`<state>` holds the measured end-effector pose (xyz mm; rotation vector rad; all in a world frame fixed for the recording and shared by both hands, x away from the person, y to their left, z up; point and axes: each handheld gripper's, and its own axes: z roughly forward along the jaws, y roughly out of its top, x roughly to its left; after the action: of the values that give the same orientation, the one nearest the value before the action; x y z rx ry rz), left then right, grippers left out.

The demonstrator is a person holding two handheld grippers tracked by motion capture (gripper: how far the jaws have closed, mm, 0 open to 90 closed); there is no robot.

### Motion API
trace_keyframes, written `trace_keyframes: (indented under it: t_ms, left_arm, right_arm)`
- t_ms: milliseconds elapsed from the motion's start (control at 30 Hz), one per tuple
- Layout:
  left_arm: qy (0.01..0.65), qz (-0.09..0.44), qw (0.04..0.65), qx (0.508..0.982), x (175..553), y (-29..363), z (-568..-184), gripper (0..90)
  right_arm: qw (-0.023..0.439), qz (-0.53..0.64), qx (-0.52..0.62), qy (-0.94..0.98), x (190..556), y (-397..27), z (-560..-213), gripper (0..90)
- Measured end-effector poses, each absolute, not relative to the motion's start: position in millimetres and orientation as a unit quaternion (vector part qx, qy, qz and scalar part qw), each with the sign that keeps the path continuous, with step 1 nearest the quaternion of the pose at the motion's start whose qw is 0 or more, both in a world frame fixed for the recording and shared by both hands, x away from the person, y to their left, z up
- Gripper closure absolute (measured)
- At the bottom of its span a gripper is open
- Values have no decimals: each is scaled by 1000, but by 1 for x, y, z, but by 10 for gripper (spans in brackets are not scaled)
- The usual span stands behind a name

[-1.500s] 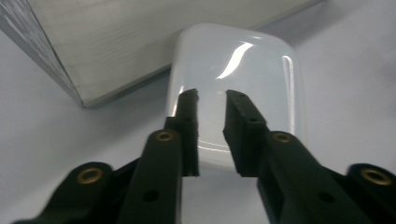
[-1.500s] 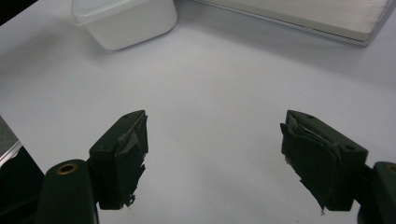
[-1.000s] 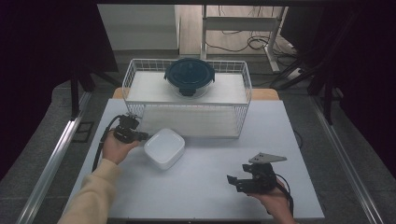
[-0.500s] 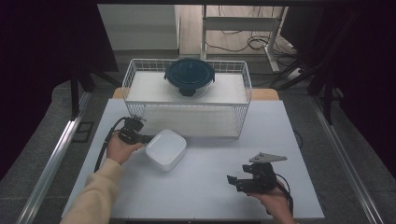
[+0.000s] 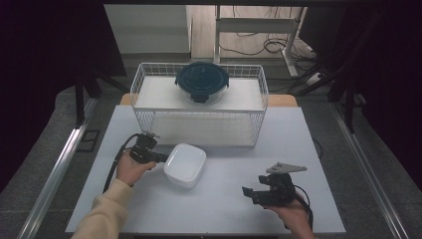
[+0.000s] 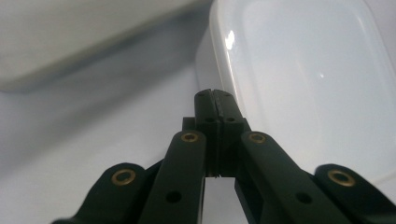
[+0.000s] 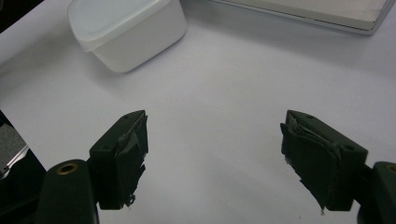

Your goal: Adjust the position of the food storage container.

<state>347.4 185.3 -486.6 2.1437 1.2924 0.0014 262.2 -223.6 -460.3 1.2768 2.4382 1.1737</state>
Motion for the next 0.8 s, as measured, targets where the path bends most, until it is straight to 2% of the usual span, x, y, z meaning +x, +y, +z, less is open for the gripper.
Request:
trace_keyframes:
  t_ms: [333,467,800]
  left_arm:
    - [453,-32,322,831,329,153,-496,900]
    - [452,-28,335,826,321,142,-498,900]
    - [447,-39,349,823,313,137,-502,900]
  right_arm:
    - [75,389,423,815,262,-222,-461,227]
    - [76,391,423,814,261,-222,-460,227]
    - [80,393,425,812,260,-223,-458,227]
